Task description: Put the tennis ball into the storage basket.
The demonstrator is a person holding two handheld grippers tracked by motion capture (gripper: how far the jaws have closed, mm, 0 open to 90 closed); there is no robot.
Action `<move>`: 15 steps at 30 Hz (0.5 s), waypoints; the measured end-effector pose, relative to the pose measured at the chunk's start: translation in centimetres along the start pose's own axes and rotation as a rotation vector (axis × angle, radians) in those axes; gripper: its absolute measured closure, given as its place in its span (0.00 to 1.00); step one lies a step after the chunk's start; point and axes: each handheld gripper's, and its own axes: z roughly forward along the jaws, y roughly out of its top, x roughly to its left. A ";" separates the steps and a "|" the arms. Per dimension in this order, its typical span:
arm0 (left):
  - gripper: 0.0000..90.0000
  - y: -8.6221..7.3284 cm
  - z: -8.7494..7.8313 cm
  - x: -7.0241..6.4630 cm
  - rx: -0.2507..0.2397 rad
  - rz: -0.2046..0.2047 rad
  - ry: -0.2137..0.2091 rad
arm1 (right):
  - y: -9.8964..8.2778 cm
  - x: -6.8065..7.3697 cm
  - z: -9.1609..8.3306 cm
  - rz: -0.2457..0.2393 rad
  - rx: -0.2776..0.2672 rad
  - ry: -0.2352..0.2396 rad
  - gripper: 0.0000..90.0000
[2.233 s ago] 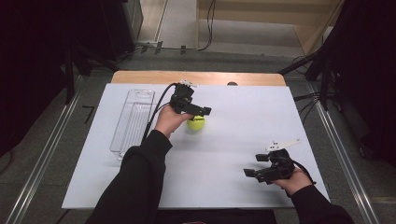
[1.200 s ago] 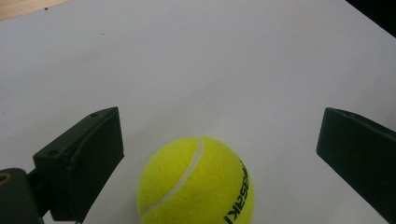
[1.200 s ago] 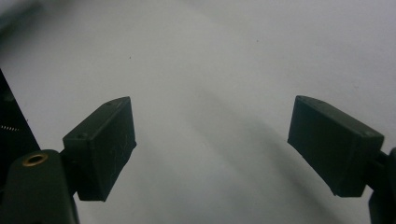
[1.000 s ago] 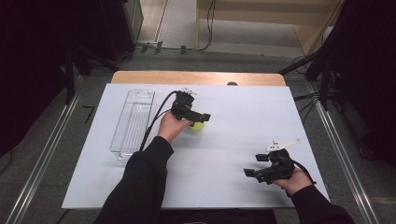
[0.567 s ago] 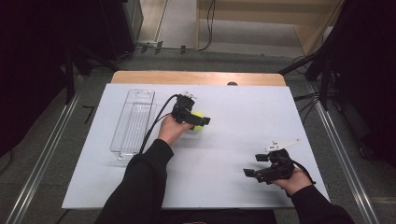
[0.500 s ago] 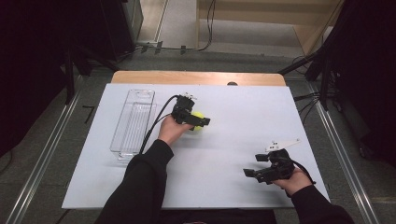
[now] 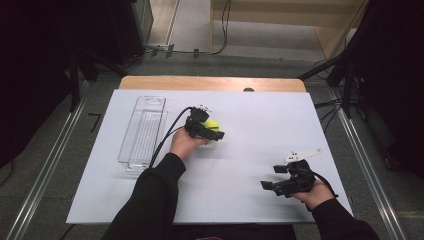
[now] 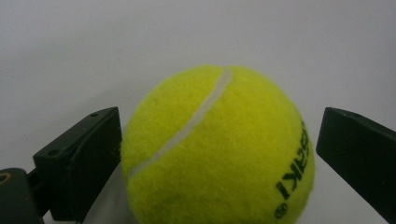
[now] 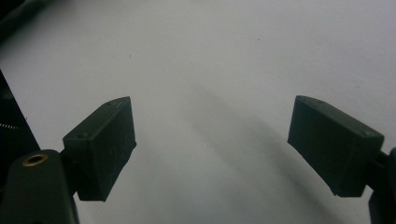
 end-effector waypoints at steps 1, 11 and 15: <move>0.01 -0.1 0.1 0.0 0.005 0.007 0.005 | 0.0 0.0 0.0 0.000 0.000 0.000 0.15; 0.13 -0.5 0.0 -0.1 -0.013 0.027 0.051 | 0.0 0.0 0.0 -0.002 0.001 -0.001 0.15; 0.29 -0.7 -0.2 -0.2 -0.032 0.033 0.061 | 0.0 0.0 0.0 -0.002 0.001 -0.001 0.15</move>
